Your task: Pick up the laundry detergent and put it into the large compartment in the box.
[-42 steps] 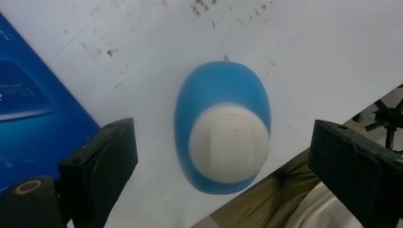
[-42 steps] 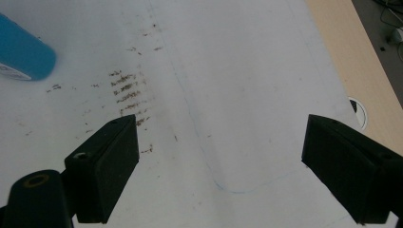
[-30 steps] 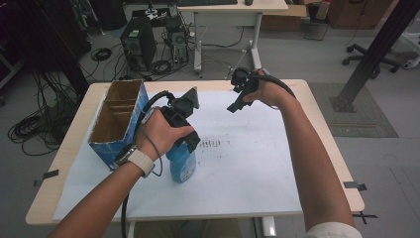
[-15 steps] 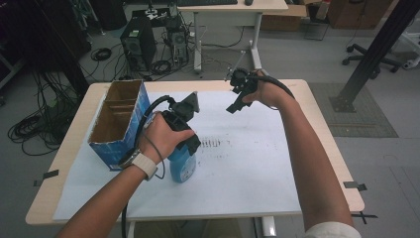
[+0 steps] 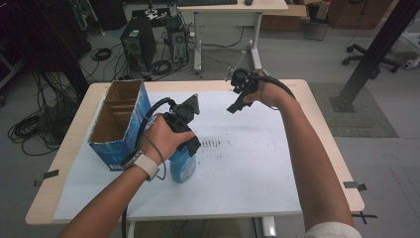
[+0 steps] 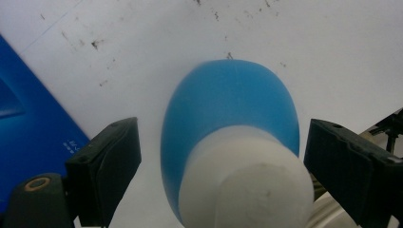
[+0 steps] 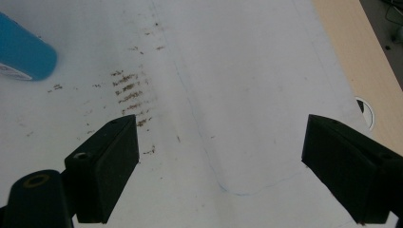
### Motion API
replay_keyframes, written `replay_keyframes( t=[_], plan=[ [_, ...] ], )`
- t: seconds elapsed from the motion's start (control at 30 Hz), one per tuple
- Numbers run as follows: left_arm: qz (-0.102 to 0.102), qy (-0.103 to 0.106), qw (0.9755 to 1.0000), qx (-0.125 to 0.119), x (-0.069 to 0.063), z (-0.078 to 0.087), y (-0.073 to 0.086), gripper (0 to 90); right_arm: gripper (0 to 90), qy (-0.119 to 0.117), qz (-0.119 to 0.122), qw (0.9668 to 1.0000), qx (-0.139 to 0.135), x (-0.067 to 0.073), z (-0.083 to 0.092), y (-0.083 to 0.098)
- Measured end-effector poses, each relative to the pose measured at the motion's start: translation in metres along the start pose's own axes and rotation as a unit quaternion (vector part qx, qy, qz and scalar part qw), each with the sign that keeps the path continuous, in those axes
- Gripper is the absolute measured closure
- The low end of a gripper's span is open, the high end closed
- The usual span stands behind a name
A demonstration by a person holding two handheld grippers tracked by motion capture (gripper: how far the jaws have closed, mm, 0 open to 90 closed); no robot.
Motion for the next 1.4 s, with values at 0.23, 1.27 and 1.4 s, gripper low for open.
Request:
replay_keyframes(
  t=[0.23,1.27,1.4],
  plan=[
    [0.0,0.001,1.0,0.004,0.0011,-0.0021,0.0001,16.9,12.2,0.0,-0.001,1.0,0.0,-0.0001,0.0005,0.0008],
    [-0.002,-0.001,0.9998,0.018,-0.0005,-0.0045,-0.0004,37.1,12.2,-0.003,-0.009,0.9999,-0.003,-0.0013,0.0002,0.0087],
    [-0.002,-0.003,0.9998,0.018,-0.0007,-0.0042,-0.0006,37.1,12.2,-0.004,-0.011,0.9999,-0.005,-0.0012,-0.0002,0.0094]
  ],
)
Point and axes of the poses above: each handheld gripper's, and its own axes: z roughly backward along the jaws, y roughly out of its underside, x roughly to its left, the point moved 3 cm from there along -z, roughly forward along the jaws, and after that the axes turned 4 degrees about -z, right-handed, at the moved point
